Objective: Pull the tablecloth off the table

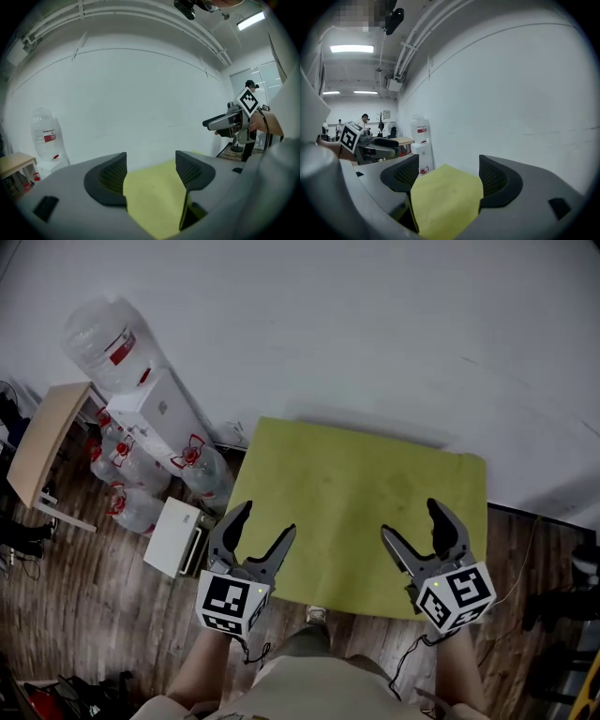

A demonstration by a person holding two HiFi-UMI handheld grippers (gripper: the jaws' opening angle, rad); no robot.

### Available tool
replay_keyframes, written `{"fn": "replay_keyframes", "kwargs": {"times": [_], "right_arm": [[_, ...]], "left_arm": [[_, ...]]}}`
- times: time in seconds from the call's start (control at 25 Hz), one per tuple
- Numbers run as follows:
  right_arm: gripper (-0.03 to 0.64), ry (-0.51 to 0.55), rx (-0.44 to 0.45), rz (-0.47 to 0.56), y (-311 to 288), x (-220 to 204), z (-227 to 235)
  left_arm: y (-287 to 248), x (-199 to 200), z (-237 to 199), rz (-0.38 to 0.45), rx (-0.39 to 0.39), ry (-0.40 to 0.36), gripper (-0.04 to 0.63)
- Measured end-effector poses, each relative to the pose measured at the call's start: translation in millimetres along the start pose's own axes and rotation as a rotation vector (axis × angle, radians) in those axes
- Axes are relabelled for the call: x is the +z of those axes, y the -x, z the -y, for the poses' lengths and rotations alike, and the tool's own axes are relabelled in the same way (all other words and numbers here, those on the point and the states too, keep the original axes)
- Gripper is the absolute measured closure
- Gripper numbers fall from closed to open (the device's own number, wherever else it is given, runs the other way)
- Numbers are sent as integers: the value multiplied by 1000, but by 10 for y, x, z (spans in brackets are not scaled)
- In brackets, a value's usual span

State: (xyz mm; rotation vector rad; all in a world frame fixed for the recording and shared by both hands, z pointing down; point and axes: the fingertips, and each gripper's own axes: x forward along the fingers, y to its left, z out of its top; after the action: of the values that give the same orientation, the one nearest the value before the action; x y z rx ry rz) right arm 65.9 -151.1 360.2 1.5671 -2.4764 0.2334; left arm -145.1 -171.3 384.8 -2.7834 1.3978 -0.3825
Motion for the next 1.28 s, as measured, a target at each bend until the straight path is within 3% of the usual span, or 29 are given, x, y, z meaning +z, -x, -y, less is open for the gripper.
{"fn": "replay_keyframes", "kwargs": {"times": [0.24,0.36,0.44,0.6,0.8,0.96,1.08,1.28], "right_arm": [[216,-68,-85,-44,-568,-249,494],[212,-57,-145,-87,-751,-446,736],[212,-47,-157,-116,-870,-550,855],[209,-40,-134,-172,-1091,-766,986],[204,-51,-88,-253,-1377,-1158,1064],[192,-38,-60,-319,-1579,-1473,1156],[192,-18,-54,-389,-1667,-1790,1206],[183,-20,-49,-432,-1783,-2120,1294]], "left_arm": [[-502,-299,-295,-71,-42,-6,273],[-665,-442,-337,-86,-47,-52,273],[-764,-554,-355,-111,-55,-26,273],[-951,-770,-418,-146,-43,60,271],[-1136,-1031,-465,-209,-22,117,257],[-1307,-1175,-495,-214,5,155,249],[-1420,-1411,-511,-274,31,166,249],[-1592,-1791,-424,-348,5,212,247]]}}
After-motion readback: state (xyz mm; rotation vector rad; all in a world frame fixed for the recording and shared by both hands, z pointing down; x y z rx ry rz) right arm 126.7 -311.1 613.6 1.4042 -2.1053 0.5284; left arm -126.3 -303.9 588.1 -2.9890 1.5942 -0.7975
